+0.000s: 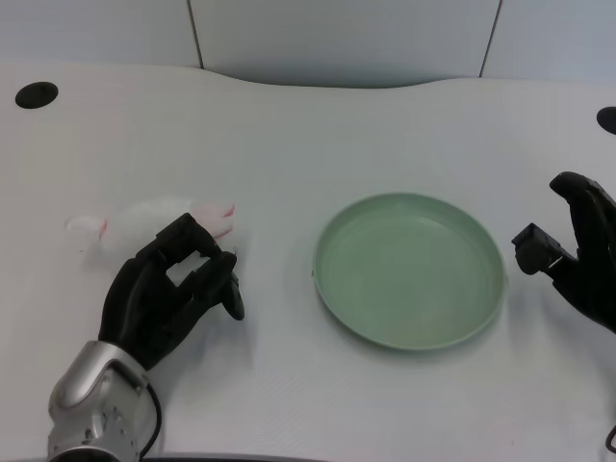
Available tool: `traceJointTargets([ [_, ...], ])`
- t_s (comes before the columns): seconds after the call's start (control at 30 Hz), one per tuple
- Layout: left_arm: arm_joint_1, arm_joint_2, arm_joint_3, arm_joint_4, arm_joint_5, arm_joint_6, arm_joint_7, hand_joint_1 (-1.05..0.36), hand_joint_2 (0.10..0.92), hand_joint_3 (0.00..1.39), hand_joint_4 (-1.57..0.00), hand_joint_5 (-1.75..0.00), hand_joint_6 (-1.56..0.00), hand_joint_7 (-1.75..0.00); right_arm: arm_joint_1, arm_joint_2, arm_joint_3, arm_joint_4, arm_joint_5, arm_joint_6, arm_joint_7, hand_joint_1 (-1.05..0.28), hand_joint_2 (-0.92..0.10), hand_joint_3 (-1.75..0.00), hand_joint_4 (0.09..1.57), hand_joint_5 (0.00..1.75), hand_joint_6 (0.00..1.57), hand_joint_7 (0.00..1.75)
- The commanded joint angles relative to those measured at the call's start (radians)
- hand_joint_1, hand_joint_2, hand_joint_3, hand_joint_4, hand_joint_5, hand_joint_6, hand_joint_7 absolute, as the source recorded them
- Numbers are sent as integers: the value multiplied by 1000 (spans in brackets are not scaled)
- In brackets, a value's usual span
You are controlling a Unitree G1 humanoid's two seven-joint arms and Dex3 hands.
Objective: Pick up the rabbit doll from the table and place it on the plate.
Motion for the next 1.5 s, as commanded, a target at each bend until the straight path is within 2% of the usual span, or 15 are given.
traceJointTargets([
  [0.03, 8, 10, 1, 2, 4, -6, -1, -316, 921, 109, -858, -1746, -485, -1746, 3, -11, -7, -4, 2, -8, 2, -602, -921, -237, 839, 1746, 782, 1746],
  [0.43, 10, 11, -4, -1, 11, -8, 6, -323, 921, 112, -858, -1746, -486, -1746, 2, -11, -10, -4, 8, 2, 2, -593, -921, -221, 844, 1746, 785, 1746],
  [0.8, 9, 12, -5, 0, 11, -12, -1, -330, 921, 108, -859, -1746, -486, -1746, 2, -12, -7, -4, 5, -1, 5, -597, -921, -228, 838, 1746, 785, 1746],
  [0.97, 58, 16, -62, -110, 54, -102, -49, -345, 895, 59, -666, -1746, -463, -1730, 0, -12, -9, -1, 6, 4, 4, -597, -921, -211, 838, 1746, 759, 1746],
  [1.03, 78, 34, -94, -183, 88, -168, -57, -385, 913, 46, -620, -1746, -486, -1634, 1, -10, -8, -3, 5, 0, 1, -596, -921, -214, 838, 1746, 768, 1746],
  [1.07, 86, 49, -109, -233, 105, -210, -60, -415, 918, 50, -580, -1732, -545, -1467, 1, -10, -8, -3, 5, 3, 2, -598, -921, -215, 840, 1746, 781, 1746],
  [1.13, 97, 64, -126, -290, 118, -251, -59, -433, 920, 80, -584, -1665, -607, -1292, 0, -10, -8, -3, 6, 7, 2, -600, -921, -208, 844, 1746, 783, 1746],
  [1.2, 102, 87, -140, -350, 120, -283, -64, -436, 921, 85, -585, -1651, -621, -1255, -1, -11, -8, -1, 7, 8, 4, -600, -921, -206, 846, 1746, 783, 1746],
  [1.23, 104, 102, -147, -389, 119, -301, -71, -454, 921, 85, -562, -1383, -667, -1041, -2, -11, -9, 0, 7, 9, 5, -598, -921, -197, 846, 1746, 779, 1746],
  [1.27, 101, 129, -154, -418, 139, -347, -69, -458, 921, 85, -561, -1305, -688, -970, -2, -12, -9, 1, 7, 7, 8, -597, -921, -194, 846, 1746, 778, 1746],
  [1.3, 98, 151, -160, -434, 161, -388, -61, -502, 921, 98, -591, -985, -741, -653, -2, -12, -9, 1, 6, 5, 9, -597, -921, -193, 847, 1746, 778, 1746],
  [1.33, 91, 186, -163, -434, 226, -451, -28, -527, 921, 107, -626, -798, -797, -444, -2, -12, -9, 1, 7, 6, 8, -597, -921, -195, 847, 1746, 779, 1746],
  [1.37, 86, 216, -166, -435, 285, -500, 5, -602, 921, 148, -638, -497, -796, -218, -2, -12, -10, 1, 7, 7, 7, -597, -921, -198, 847, 1746, 779, 1746],
  [1.43, 73, 272, -169, -434, 397, -570, 75, -662, 921, 170, -605, -259, -742, -65, -2, -13, -8, -1, 6, 7, 6, -597, -921, -202, 846, 1746, 777, 1746],
  [1.5, 62, 310, -175, -427, 476, -610, 141, -685, 921, 173, -572, -169, -699, -14, -2, -13, -6, -1, 4, 4, 7, -598, -921, -209, 844, 1746, 778, 1746],
])
